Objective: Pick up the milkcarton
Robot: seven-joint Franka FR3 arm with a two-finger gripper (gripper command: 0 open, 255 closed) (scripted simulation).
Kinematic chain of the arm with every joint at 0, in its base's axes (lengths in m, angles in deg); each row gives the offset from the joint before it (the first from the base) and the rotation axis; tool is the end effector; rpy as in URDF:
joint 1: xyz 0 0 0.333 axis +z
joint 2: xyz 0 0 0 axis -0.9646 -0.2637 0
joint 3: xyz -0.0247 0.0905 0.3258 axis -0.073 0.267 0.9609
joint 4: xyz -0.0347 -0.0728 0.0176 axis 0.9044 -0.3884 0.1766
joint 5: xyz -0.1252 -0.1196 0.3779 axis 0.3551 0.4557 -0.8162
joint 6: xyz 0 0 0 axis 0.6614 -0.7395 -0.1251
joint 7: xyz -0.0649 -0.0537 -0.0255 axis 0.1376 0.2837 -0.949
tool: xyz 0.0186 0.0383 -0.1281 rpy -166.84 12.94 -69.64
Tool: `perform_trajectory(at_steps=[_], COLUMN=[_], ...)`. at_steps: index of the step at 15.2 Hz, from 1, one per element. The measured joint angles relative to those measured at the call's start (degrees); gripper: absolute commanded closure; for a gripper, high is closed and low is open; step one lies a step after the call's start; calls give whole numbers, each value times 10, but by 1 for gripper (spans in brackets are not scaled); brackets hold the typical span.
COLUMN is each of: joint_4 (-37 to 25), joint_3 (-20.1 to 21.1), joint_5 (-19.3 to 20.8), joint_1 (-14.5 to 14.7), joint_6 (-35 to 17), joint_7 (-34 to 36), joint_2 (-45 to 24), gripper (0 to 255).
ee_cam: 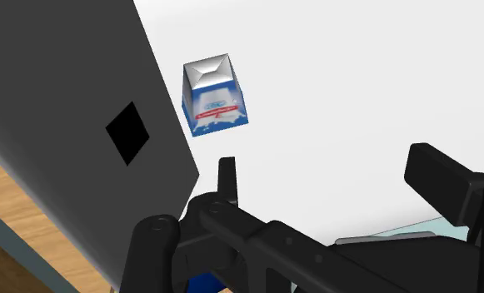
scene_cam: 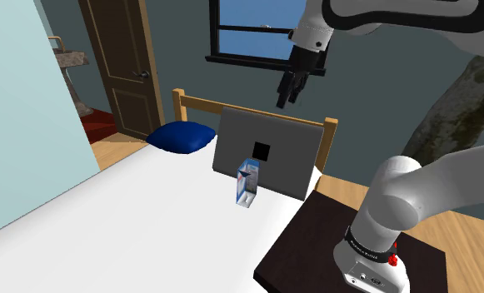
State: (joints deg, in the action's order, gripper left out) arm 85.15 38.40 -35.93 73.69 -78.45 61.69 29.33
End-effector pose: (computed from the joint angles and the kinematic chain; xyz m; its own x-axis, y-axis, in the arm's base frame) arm 0.3277 -0.0031 0.6218 0.9809 0.0658 0.1828 0.0839 -0.9921 -0.0932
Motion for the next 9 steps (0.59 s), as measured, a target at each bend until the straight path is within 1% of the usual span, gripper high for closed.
perform_trajectory(at_steps=[2, 3, 9], joint_4=[4, 13, 65], joint_3=[5, 11, 67], joint_5=[-2, -3, -15], joint_1=[-3, -9, -51], joint_6=[-7, -22, -122], joint_7=[12, 27, 171], joint_2=[-3, -11, -71], gripper=[0, 0, 0])
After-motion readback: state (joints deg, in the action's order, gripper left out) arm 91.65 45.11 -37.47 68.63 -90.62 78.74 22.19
